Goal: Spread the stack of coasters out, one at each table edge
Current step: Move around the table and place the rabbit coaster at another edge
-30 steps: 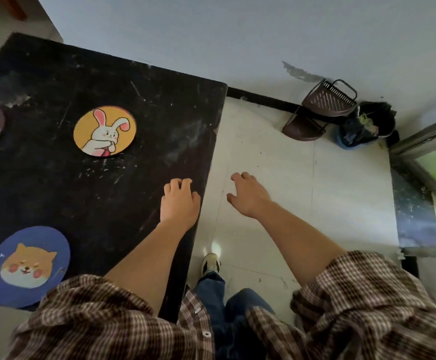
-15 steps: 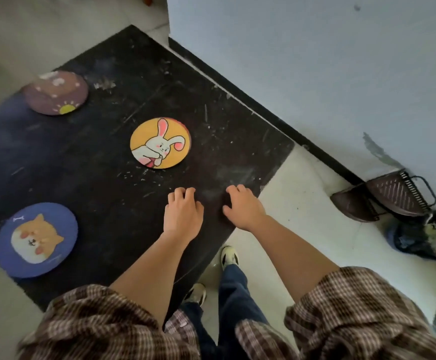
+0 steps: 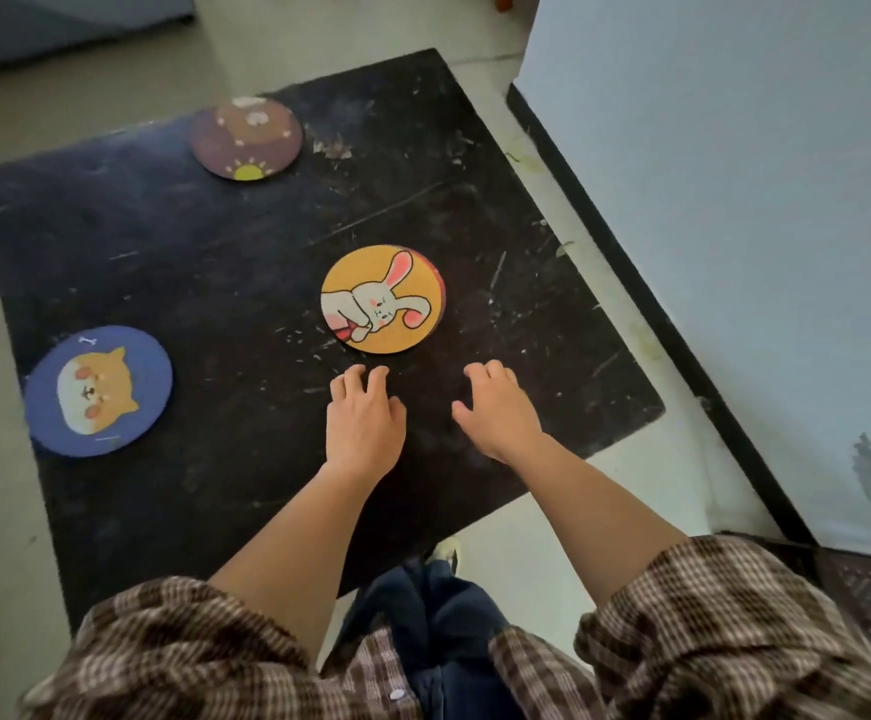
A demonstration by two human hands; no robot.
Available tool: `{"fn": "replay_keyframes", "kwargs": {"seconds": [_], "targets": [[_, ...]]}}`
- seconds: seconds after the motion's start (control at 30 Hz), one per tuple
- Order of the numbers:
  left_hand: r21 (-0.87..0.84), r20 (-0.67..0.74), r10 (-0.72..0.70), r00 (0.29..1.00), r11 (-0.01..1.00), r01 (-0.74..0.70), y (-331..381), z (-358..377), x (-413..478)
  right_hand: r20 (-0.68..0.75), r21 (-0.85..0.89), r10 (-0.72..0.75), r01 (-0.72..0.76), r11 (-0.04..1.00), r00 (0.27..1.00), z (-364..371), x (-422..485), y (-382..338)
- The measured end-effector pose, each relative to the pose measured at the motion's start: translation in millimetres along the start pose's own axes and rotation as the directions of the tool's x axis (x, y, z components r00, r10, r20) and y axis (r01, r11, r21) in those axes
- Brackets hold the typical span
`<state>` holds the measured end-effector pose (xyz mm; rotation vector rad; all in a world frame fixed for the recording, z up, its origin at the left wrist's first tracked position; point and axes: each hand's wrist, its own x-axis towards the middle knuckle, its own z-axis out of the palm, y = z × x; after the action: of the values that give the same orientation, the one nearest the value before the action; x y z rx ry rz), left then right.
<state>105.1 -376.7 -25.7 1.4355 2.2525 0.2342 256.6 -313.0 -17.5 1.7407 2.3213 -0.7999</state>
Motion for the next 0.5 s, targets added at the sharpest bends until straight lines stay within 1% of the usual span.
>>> {"fn": "replay_keyframes", "kwargs": {"seconds": [0.07,0.3,0.4,0.5], "targets": [[-0.007,-0.008,-0.047,0.999,0.999,0.047,-2.8,-1.6,10.0,0.007,0.006,-0.017,0.017,1.0,1.0,-5.1,15.3,-3.9],[-0.088,-0.052,-0.231,0.972,0.97,0.226,-13.6,-10.2,52.5,0.008,0.057,0.005,-0.006,0.998,1.0,-22.8,68.4,-22.2],[-0.113,-0.063,-0.271,0.96,0.958,0.263,-17.5,-18.1,75.2,-0.015,0.088,0.019,-0.018,0.996,1.0,-26.8,87.3,-30.8],[-0.124,-0.066,-0.277,0.959,0.956,0.267,-19.6,-24.2,91.8,-0.058,0.092,0.03,-0.024,0.995,0.998,-28.7,97.4,-36.1]]}}
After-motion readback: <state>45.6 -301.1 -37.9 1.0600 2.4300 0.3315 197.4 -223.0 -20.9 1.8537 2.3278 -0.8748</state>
